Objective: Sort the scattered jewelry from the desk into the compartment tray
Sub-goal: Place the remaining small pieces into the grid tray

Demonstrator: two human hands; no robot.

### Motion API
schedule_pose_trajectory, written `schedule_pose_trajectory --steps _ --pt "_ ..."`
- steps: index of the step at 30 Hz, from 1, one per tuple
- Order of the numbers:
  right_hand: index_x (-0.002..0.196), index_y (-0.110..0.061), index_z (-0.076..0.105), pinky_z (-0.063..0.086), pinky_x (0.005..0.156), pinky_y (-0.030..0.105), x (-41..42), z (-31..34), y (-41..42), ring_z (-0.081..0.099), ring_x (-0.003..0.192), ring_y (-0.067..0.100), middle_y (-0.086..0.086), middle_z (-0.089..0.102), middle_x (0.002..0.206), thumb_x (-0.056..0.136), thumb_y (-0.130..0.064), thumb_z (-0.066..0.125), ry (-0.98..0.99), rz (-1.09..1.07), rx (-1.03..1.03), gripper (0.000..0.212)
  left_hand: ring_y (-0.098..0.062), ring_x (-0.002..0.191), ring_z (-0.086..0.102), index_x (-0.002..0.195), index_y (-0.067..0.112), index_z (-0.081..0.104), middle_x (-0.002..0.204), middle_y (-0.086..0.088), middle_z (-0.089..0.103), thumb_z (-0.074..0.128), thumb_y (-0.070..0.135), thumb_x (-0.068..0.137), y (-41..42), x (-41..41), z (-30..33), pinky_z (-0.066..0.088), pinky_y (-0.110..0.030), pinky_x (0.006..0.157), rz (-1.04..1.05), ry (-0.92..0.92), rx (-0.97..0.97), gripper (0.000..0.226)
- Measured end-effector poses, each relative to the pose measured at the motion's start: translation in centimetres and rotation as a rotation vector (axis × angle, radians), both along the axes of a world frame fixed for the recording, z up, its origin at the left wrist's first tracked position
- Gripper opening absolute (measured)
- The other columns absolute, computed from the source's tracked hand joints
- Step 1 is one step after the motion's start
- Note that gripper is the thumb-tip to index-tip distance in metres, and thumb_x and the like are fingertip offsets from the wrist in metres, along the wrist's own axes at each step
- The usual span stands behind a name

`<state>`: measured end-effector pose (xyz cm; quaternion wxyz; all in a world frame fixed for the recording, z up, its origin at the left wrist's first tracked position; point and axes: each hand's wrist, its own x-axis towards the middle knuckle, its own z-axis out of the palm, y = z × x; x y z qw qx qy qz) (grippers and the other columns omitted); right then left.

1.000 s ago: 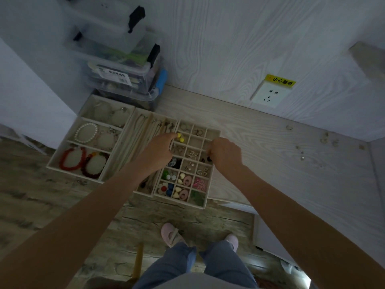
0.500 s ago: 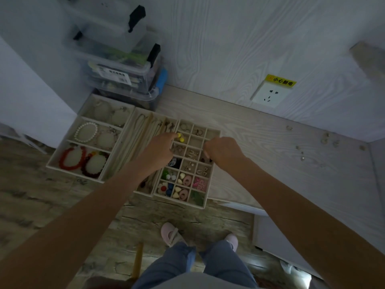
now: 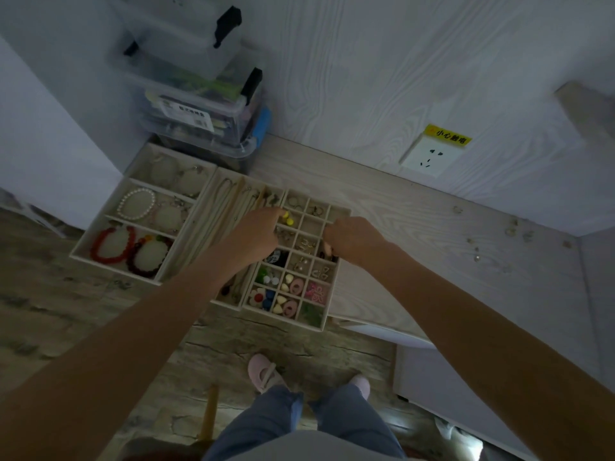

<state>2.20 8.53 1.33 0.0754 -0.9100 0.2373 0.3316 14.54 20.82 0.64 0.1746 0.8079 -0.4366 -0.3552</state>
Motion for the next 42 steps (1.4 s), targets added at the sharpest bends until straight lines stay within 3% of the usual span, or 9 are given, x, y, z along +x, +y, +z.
schedule_pose_trajectory --steps 16,26,27,29,31,32,35,38,42 --pt "0.105 -0.02 0.07 0.052 0.086 0.034 -1.6 -0.2 0.0 0.065 0.098 0.02 0.002 0.069 0.108 0.091 -0.015 0.055 -0.143 -0.056 -0.037 0.021 -0.024 0.117 0.049 0.139 0.013 0.04 0.141 -0.012 0.042 0.045 -0.005 0.09 -0.3 -0.3 -0.2 0.038 -0.022 0.076 0.016 -0.033 -0.016 0.052" --pt "0.11 -0.022 0.069 0.048 0.084 0.032 -3.7 -1.0 -1.1 0.062 0.098 0.02 0.001 0.064 0.12 0.096 -0.026 0.051 -0.318 -0.271 0.132 0.023 -0.026 0.129 0.039 0.142 0.011 0.035 0.145 -0.011 0.034 0.045 -0.004 0.09 0.0 -0.9 -0.5 0.038 -0.032 0.099 -0.108 -0.138 0.039 0.054" --pt "0.109 -0.02 0.069 0.049 0.081 0.03 -4.1 -1.0 -1.2 0.063 0.093 0.018 0.0 0.063 0.122 0.096 -0.026 0.051 -0.375 -0.32 0.173 0.024 -0.026 0.127 0.04 0.141 0.011 0.036 0.144 -0.011 0.035 0.045 -0.003 0.09 -0.2 -1.2 -0.5 0.04 -0.034 0.099 -0.118 -0.157 0.036 0.053" --pt "0.107 -0.015 0.07 0.05 0.063 0.016 -5.0 -1.0 -1.3 0.065 0.081 0.017 0.001 0.064 0.122 0.095 -0.021 0.052 -0.487 -0.445 0.256 0.022 -0.026 0.12 0.045 0.136 0.011 0.041 0.141 -0.012 0.037 0.047 0.0 0.09 -0.7 -1.6 -0.7 0.043 -0.035 0.094 -0.112 -0.21 0.015 0.048" --pt "0.105 -0.011 0.07 0.041 0.045 0.005 -5.7 -1.1 -1.4 0.067 0.081 0.018 0.003 0.067 0.115 0.094 -0.015 0.053 -0.57 -0.545 0.315 0.021 -0.024 0.115 0.049 0.132 0.012 0.045 0.137 -0.01 0.042 0.05 0.005 0.091 -1.1 -2.0 -0.8 0.045 -0.034 0.09 -0.094 -0.26 -0.033 0.043" --pt "0.105 -0.01 0.07 0.04 0.045 0.003 -6.8 -0.7 -1.9 0.068 0.084 0.019 0.004 0.068 0.113 0.094 -0.013 0.053 -0.611 -0.596 0.321 0.021 -0.022 0.109 0.053 0.129 0.012 0.048 0.13 -0.008 0.048 0.05 0.007 0.091 -2.2 -2.8 -0.6 0.046 -0.031 0.086 -0.111 -0.286 -0.069 0.038" --pt "0.107 -0.01 0.07 0.04 0.059 0.001 -9.3 -0.1 -3.0 0.064 0.093 0.015 0.004 0.067 0.112 0.095 -0.014 0.052 -0.666 -0.66 0.294 0.023 -0.015 0.08 0.057 0.108 0.009 0.058 0.103 -0.006 0.061 0.049 0.011 0.092 -4.2 -4.6 0.2 0.048 -0.026 0.071 -0.15 -0.317 -0.115 0.019" --pt "0.113 -0.011 0.068 0.038 0.083 0.015 -12.6 0.1 -4.9 0.06 0.108 0.021 0.008 0.063 0.121 0.098 -0.014 0.047 -0.663 -0.656 0.2 0.026 -0.024 0.097 0.056 0.115 0.007 0.056 0.113 -0.01 0.057 0.046 0.012 0.094 -7.3 -6.8 1.3 0.049 -0.037 0.083 -0.249 -0.345 -0.091 0.024" --pt "0.114 -0.009 0.066 0.033 0.087 0.013 -17.4 0.1 -7.8 0.057 0.112 0.023 0.009 0.061 0.123 0.097 -0.006 0.045 -0.74 -0.775 0.099 0.028 -0.026 0.118 0.047 0.127 0.006 0.051 0.132 -0.01 0.047 0.044 0.011 0.094 -12.1 -10.8 2.4 0.041 -0.039 0.097 -0.348 -0.328 -0.077 0.034"
